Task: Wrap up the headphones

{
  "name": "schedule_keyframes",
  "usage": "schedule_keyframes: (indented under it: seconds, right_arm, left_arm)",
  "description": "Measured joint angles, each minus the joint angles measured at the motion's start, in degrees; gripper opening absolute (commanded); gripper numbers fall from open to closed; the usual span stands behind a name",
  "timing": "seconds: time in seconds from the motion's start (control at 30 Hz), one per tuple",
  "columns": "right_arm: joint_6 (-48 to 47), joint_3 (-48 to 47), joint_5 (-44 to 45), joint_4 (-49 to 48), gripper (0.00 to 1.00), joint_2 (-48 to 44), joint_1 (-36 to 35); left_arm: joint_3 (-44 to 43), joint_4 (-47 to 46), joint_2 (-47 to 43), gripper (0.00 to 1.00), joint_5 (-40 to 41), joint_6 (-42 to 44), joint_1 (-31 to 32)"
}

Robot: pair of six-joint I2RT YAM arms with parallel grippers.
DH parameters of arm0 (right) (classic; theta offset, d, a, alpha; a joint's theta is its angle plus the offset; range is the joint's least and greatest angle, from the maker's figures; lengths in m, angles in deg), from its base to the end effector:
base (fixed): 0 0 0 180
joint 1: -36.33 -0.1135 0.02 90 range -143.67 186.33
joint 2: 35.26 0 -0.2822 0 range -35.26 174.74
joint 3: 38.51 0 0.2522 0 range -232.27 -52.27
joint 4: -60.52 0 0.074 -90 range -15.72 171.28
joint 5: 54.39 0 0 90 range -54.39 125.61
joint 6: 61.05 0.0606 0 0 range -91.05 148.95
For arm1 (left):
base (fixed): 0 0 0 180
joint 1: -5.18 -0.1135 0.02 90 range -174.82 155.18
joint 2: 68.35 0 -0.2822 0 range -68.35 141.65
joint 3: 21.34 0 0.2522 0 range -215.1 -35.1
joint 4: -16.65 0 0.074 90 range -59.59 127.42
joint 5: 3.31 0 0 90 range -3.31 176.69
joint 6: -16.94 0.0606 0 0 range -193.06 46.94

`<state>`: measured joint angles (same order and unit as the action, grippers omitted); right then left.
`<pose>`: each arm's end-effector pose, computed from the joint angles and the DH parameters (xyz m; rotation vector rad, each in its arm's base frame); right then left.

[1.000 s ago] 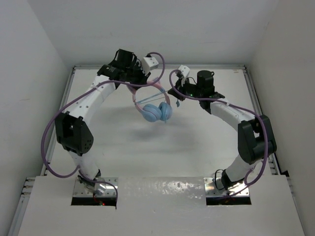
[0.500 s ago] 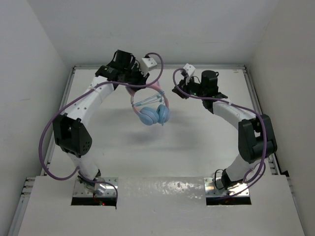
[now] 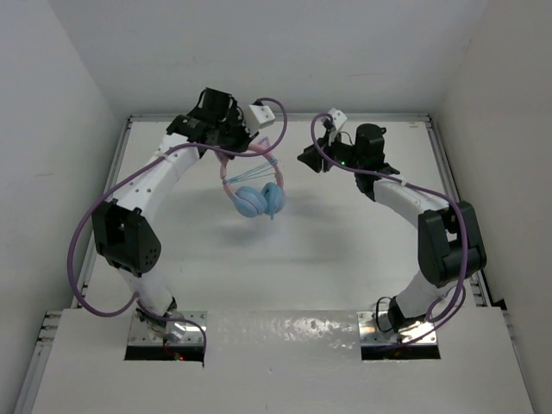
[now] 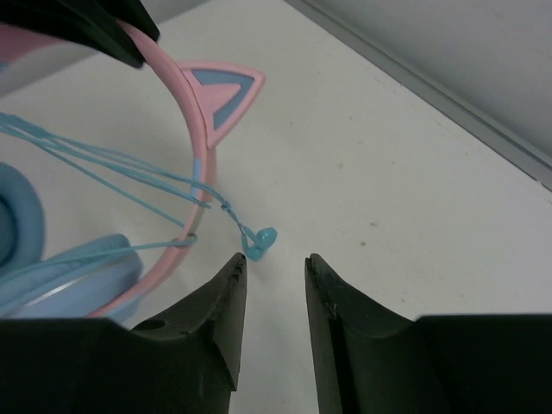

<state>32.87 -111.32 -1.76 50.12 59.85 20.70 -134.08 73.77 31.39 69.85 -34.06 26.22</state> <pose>0.3734 0.1427 0.2737 -0.6540 1.6865 0.8216 0.3747 -0.1630 0.3565 1.2769 1.9215 -0.1845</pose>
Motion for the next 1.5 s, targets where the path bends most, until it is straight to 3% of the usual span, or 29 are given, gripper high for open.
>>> schedule_keyframes:
  seconds: [0.2,0.47,0.7,0.83,0.9,1.1,1.5]
  right_arm:
    - [6.03,-0.02,-0.17,-3.58,0.46,-0.11,-1.53]
    - [11.47,-4.35,0.04,-6.95,0.49,3.54,-7.08]
    - [16.92,-9.35,5.84,-7.72,0.51,8.96,-10.47]
    - [18.25,-9.29,8.48,-7.43,0.47,10.47,-10.78]
    - [19.1,-9.05,9.09,-7.45,0.37,11.08,-10.78]
    - [20.83,-6.54,10.32,-8.87,0.22,11.26,-10.73]
    - [21.14,-2.54,10.21,-7.89,0.27,9.01,-10.71]
  left_arm:
    - [0.24,-0.31,-0.02,0.0,4.02,4.35,0.2]
    - [0.85,-0.85,-0.2,0.0,5.79,6.62,1.14]
    - [1.51,-1.42,-0.55,0.0,5.99,5.86,1.22]
    - [1.51,-2.21,-0.66,0.0,5.99,3.93,1.22]
    - [1.51,-2.47,-0.7,0.0,5.97,2.71,1.22]
    - [1.51,-2.25,-0.74,0.0,5.84,0.33,1.22]
    - [1.49,-1.38,-0.79,0.0,5.86,-1.97,1.22]
